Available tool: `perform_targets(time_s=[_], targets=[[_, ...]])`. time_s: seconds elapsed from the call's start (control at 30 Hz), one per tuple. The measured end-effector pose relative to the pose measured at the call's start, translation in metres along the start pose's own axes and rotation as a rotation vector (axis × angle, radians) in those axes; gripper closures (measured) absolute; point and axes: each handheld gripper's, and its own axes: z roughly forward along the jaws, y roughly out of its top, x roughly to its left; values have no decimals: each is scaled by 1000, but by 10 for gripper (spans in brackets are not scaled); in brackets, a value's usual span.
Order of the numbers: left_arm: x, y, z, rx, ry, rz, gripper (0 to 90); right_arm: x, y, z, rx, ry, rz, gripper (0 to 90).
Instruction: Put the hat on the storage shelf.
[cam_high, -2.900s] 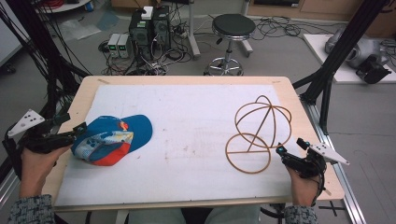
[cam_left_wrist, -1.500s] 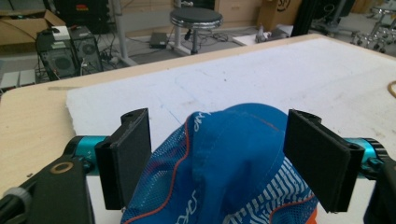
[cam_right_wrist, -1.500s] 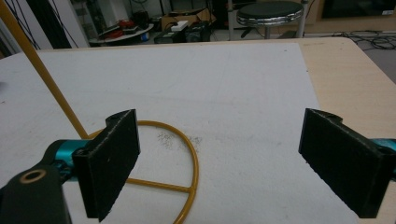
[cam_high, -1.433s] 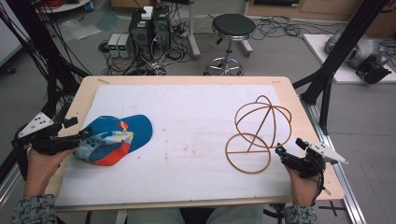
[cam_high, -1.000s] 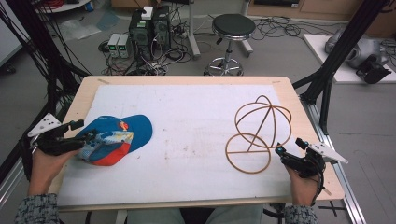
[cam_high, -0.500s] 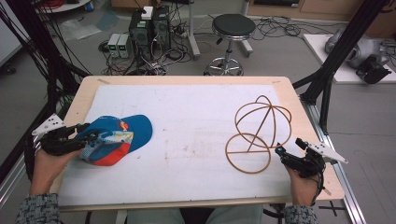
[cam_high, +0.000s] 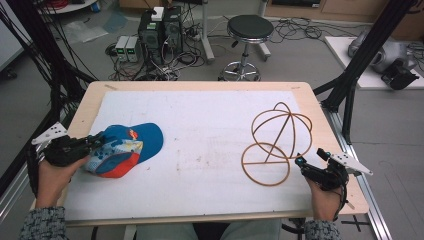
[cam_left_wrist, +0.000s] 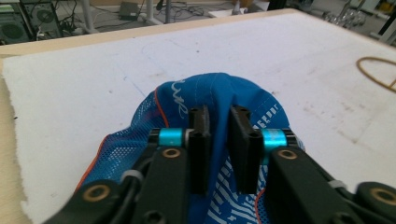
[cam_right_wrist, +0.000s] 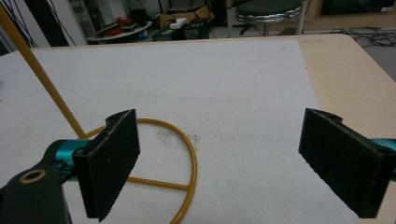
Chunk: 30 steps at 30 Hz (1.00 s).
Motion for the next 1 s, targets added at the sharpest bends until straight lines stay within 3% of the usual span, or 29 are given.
perform_targets(time_s=[0.1,0.5,0.77,1.0], targets=[[-1,1,-1,-8,-8,-6,870,0,0,0,-1,0,0,116],[-18,15,2,-55,-45,-29,888,-1,0,1,0,0,0,116],[-37,29,6,-86,-91,-40,889,-2,0,-1,-1,0,7,116],[-57,50,12,-111,-128,-21,889,-3,-1,-4,-10,-7,15,116]])
